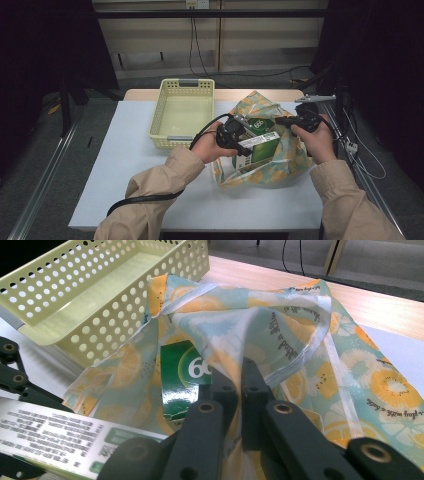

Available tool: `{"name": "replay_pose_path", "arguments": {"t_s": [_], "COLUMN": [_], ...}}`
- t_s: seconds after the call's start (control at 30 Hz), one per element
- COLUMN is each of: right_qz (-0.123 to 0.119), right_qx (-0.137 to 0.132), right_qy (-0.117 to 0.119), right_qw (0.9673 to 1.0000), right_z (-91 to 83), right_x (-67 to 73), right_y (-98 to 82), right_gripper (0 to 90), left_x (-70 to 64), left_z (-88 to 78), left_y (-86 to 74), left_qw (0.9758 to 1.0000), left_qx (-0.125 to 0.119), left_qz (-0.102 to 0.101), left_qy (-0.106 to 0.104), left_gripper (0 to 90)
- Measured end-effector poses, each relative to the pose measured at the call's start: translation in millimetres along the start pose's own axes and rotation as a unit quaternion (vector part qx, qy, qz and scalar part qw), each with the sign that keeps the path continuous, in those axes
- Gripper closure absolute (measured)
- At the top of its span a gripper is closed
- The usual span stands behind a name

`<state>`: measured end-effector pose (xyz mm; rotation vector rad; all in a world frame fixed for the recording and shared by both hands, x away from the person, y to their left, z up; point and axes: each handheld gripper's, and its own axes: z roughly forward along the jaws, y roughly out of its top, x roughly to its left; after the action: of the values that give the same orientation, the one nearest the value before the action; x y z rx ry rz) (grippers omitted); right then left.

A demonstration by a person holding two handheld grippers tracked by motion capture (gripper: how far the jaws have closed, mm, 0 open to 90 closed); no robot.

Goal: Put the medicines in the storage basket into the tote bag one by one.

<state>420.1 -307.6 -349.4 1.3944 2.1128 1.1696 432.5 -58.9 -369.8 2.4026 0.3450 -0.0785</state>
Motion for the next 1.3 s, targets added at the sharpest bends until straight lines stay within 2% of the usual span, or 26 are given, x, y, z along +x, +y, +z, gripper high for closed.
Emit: {"name": "replay_pose_path", "arguments": {"t_s": [0.1, 0.17, 0.23, 0.3, 0.33, 0.37, 0.4, 0.43, 0.5, 0.67, 0.77, 1.13, 1.3], "right_qz": [-0.006, -0.004, -0.003, 0.0, 0.0, 0.0, 0.0, 0.0, -0.001, 0.001, 0.0, 0.002, 0.001], "right_qx": [0.003, 0.001, 0.0, -0.001, -0.001, -0.002, -0.001, -0.001, -0.003, -0.002, -0.001, -0.002, -0.001], "right_qy": [0.0, 0.001, 0.001, 0.0, 0.0, 0.0, 0.0, 0.001, 0.002, 0.003, 0.003, 0.004, 0.003], "right_qw": [1.0, 1.0, 1.0, 1.0, 1.0, 1.0, 1.0, 1.0, 1.0, 1.0, 1.0, 1.0, 1.0], "right_z": [-0.7, -1.7, -2.2, -2.7, -2.9, -2.8, -2.8, -2.8, -2.4, -1.4, -1.2, -1.7, -1.6], "right_x": [0.9, 0.6, -0.5, -1.3, -1.4, -1.4, -1.3, -1.1, -0.9, 0.0, 0.3, -0.7, -0.8], "right_y": [1.1, 1.2, 1.1, 0.9, 0.8, 0.6, 0.6, 0.6, 0.7, 0.3, 0.0, -1.0, -0.8], "right_gripper": [88.6, 88.6, 88.6, 88.6, 88.6, 88.6, 88.6, 88.7, 88.6, 88.7, 88.7, 88.7, 88.7], "left_x": [0.0, -0.1, 0.6, 0.8, 0.9, 0.5, -0.9, 0.5, 0.0, -1.2, -0.2, 5.3, 7.0], "left_z": [3.4, 6.0, 8.5, 9.8, 11.0, 12.0, 11.1, 14.0, 15.6, 20.6, 23.7, 32.2, 36.6], "left_y": [1.9, 3.0, 3.5, 4.2, 4.3, 4.5, 6.1, 5.2, 6.6, 11.0, 12.7, 17.9, 21.2], "left_qw": [1.0, 1.0, 1.0, 1.0, 1.0, 1.0, 0.9996, 1.0, 1.0, 0.9999, 0.9999, 0.9997, 0.9995], "left_qx": [-0.004, 0.001, -0.002, -0.001, -0.004, -0.002, 0.015, 0.0, -0.003, 0.0, -0.002, -0.005, -0.005], "left_qz": [0.001, 0.0, -0.004, -0.001, -0.003, -0.002, -0.001, -0.003, -0.004, -0.001, -0.007, -0.011, -0.012], "left_qy": [-0.005, 0.006, 0.001, 0.006, 0.0, 0.007, 0.023, 0.005, 0.003, 0.011, 0.014, 0.019, 0.028], "left_gripper": [62.7, 62.7, 62.8, 62.7, 62.8, 62.7, 62.7, 62.7, 62.8, 62.7, 62.7, 62.8, 62.7]}}
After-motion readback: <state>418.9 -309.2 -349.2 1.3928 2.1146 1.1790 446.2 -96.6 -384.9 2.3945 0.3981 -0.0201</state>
